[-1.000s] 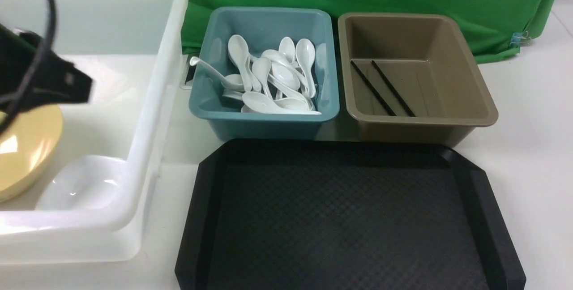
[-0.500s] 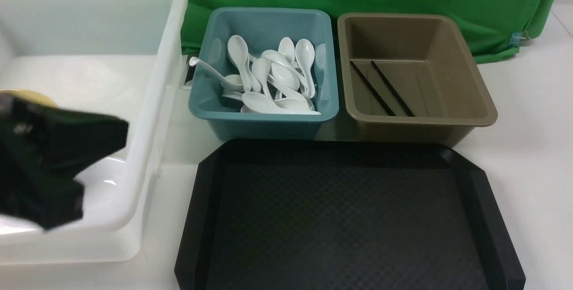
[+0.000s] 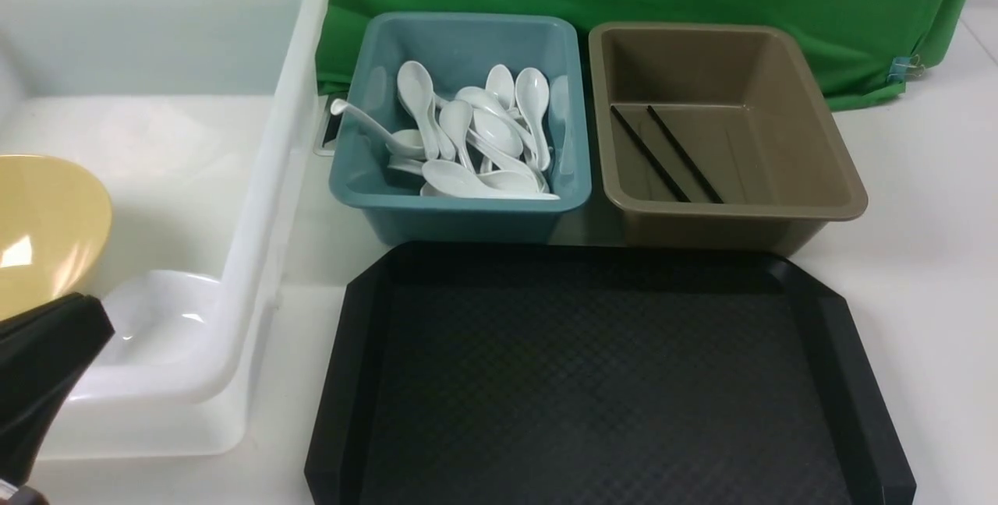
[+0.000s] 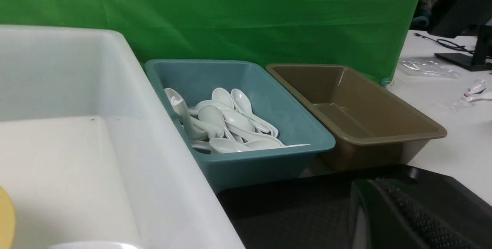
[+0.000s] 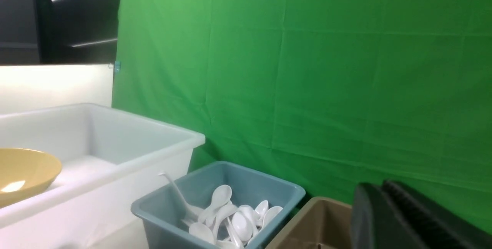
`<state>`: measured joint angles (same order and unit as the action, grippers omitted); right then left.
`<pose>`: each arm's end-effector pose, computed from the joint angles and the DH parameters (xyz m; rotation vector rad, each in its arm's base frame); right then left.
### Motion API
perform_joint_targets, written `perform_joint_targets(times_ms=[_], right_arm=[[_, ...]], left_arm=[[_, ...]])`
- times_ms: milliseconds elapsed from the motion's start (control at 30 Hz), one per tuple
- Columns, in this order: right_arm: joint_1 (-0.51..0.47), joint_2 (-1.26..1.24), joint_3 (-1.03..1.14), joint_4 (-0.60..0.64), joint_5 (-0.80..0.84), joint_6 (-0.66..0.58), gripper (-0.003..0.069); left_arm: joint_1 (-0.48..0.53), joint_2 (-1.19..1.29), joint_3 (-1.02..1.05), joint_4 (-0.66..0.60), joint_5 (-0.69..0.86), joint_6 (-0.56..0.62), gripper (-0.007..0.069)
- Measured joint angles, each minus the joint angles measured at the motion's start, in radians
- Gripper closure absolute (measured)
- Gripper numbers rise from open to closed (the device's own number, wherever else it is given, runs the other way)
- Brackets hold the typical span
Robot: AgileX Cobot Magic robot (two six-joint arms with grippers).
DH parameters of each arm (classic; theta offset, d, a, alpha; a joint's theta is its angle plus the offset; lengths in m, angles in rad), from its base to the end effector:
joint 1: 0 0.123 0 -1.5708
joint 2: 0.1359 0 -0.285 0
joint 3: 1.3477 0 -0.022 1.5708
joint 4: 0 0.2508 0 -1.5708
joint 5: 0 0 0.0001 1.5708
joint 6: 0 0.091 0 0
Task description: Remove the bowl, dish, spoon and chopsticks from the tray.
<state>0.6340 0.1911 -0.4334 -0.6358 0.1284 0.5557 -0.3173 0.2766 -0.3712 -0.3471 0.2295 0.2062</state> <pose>0.0434 0.0232 0.3368 -0.4107 1.2940 0.4193 0.0664 -0.0293 0.3010 0.2098 1.6068 -0.4101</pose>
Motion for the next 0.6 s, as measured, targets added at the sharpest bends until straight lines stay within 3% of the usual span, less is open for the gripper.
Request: perform_joint_targets(times_ms=[233, 600], right_arm=[[0.000, 0.000, 0.000, 0.000, -0.001, 0.001, 0.0615], [0.000, 0.000, 0.000, 0.000, -0.001, 0.001, 0.0590]], left_arm=[[0.000, 0.000, 0.000, 0.097, -0.004, -0.001, 0.0622], [0.000, -0.004, 0.000, 0.130, -0.004, -0.001, 0.0622]])
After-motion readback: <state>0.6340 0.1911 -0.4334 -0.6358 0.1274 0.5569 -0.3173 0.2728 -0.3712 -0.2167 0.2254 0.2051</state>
